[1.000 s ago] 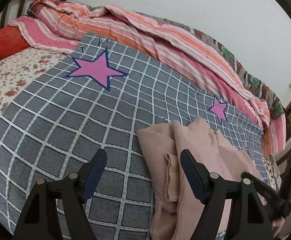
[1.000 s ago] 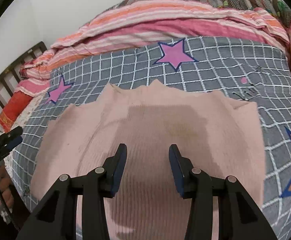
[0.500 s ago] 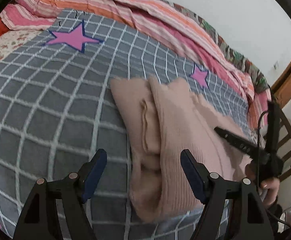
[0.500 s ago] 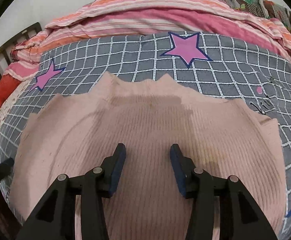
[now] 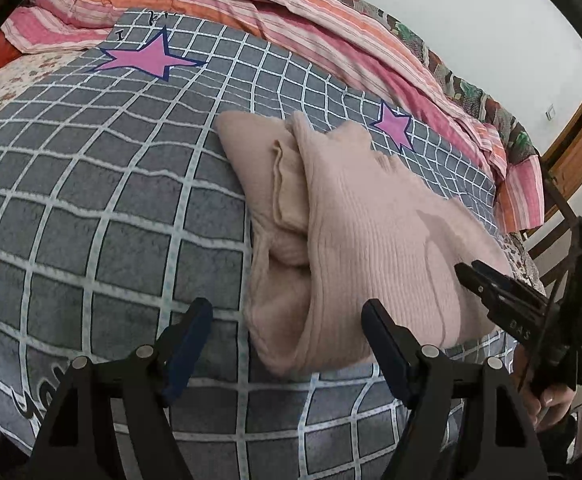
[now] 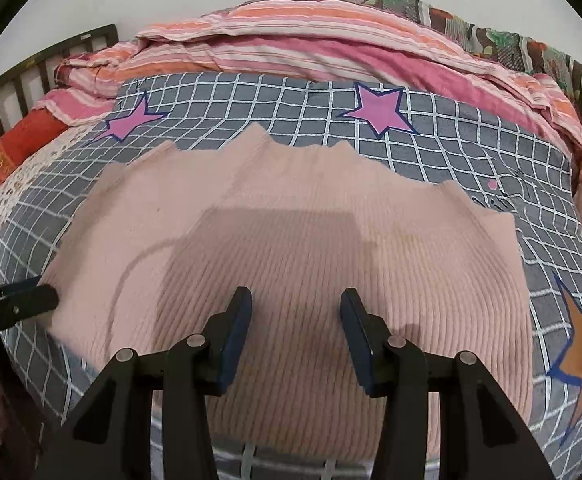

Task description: Fold small clothes

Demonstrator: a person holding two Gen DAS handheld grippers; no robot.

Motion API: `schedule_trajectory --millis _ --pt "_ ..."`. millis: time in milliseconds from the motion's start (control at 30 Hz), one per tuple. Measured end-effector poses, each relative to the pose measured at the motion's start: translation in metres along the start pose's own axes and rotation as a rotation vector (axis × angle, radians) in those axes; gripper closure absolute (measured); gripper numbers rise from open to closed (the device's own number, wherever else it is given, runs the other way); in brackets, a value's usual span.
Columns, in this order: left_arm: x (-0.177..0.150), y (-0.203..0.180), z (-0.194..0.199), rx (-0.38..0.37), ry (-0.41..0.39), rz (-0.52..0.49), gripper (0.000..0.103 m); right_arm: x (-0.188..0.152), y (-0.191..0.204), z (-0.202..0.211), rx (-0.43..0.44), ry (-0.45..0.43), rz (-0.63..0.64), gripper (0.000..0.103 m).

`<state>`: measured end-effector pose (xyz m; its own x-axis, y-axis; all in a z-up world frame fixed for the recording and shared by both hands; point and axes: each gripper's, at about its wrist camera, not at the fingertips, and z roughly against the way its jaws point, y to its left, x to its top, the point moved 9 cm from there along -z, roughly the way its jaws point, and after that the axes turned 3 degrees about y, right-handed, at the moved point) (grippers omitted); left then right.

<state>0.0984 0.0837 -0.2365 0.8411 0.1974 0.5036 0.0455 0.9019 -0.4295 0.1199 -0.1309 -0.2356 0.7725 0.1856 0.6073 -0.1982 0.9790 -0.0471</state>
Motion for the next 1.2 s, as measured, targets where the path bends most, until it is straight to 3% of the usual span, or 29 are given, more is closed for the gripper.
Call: schedule_trajectory --millis 300,500,700,867,1067,1133,1200 --pt "-0.015 -0.001 0.004 -0.039 -0.003 0.004 0.026 -0.023 0.002 0.006 0.004 0.026 -0.015 0.057" --pt "-0.024 -0.009 0.004 -0.199 -0.028 0.055 0.026 -0.031 -0.004 0.023 0.045 0.019 -0.068 0.057" --pt "-0.003 -0.013 -0.005 -0.269 -0.104 0.146 0.028 -0.034 -0.027 0.042 0.051 0.001 -0.158 0.057" --pt "0.024 -0.014 -0.008 -0.241 -0.187 0.171 0.034 -0.04 -0.052 0.06 0.006 -0.023 -0.189 0.057" --pt "0.053 -0.01 -0.022 -0.158 -0.213 0.2 0.042 -0.05 -0.085 0.075 -0.019 -0.046 -0.251 0.057" --pt "0.059 -0.008 -0.024 -0.106 -0.206 0.207 0.05 -0.053 -0.097 0.079 -0.033 -0.053 -0.265 0.057" --pt "0.066 -0.006 -0.026 -0.061 -0.19 0.216 0.071 -0.057 -0.11 0.083 -0.046 -0.062 -0.281 0.057"
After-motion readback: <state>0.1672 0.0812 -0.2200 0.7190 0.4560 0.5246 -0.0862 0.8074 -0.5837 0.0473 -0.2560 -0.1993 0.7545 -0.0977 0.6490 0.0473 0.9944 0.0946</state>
